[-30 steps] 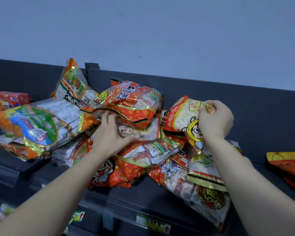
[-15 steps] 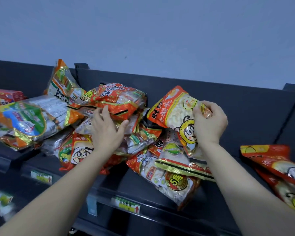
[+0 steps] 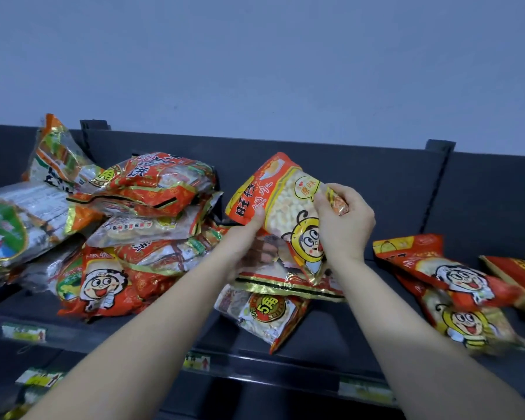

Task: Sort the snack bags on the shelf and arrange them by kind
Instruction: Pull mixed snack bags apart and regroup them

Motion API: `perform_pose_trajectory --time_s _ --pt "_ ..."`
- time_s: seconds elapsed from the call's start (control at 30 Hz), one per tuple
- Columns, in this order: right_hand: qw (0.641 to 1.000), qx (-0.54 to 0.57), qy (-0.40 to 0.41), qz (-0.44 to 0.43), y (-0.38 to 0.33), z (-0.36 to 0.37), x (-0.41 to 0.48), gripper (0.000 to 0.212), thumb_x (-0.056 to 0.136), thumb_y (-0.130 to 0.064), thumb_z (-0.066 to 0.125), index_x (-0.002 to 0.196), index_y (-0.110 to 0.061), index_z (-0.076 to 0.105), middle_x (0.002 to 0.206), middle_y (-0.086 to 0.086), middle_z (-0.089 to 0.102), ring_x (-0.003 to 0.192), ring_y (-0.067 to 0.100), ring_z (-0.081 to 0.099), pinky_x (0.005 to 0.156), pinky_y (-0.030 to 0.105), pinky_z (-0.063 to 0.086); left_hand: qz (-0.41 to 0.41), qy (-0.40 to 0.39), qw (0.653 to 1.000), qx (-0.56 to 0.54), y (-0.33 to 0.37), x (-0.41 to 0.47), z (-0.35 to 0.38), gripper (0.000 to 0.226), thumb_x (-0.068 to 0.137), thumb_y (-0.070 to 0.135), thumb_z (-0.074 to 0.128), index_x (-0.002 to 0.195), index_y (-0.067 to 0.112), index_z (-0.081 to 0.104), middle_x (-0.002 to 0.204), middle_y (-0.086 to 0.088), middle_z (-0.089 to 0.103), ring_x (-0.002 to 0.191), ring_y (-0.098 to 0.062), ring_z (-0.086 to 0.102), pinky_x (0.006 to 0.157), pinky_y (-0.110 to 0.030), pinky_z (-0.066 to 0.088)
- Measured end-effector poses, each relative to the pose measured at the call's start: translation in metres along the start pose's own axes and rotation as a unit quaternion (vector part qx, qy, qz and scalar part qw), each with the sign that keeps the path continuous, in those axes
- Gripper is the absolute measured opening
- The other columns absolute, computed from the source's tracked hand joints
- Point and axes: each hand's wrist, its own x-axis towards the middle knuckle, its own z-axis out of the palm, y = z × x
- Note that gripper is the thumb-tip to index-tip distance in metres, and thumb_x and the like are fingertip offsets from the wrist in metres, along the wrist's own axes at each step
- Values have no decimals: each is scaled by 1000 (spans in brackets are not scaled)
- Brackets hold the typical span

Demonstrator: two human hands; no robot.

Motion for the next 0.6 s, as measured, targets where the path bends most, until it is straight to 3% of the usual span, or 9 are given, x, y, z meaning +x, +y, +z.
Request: perform_pose_trajectory --time_s 0.1,0.2,0.3,0.47,0.6 --pt "1000 -12 -16 7 2 -17 -1 9 88 -26 69 95 -21 71 91 -13 69 89 3 63 78 19 49 4 -4 992 -129 4 7 13 30 91 34 65 95 4 60 63 -6 68 61 -21 63 76 -37 56" --pt "999 -22 -43 20 9 -42 -1 5 88 -21 68 91 -24 70 86 -15 69 82 -3 62 72 14 47 20 -10 990 -139 6 9 31 14 91 21 65 92 9 59 76 -6 65 64 -19 61 70 -34 58" --pt "995 -42 -74 42 19 -72 -3 12 90 -18 65 97 -28 65 90 -17 67 83 -5 60 72 15 46 62 -25 993 -93 7 8 56 11 93 18 63 101 10 62 94 -8 70 71 -21 66 64 -34 58" --pt "985 -81 -118 97 29 -133 7 38 84 -7 61 118 -25 60 109 -13 65 101 6 62 84 29 53 73 -45 993 -76 7 4 117 9 94 23 62 99 16 61 103 -6 70 86 -28 67 70 -39 58" --pt "983 -121 -116 73 30 -192 24 52 85 -2 60 129 -27 53 114 -16 60 106 2 58 86 20 48 89 -55 992 -72 7 3 180 8 97 24 57 93 17 58 98 -7 67 77 -21 61 55 -28 50"
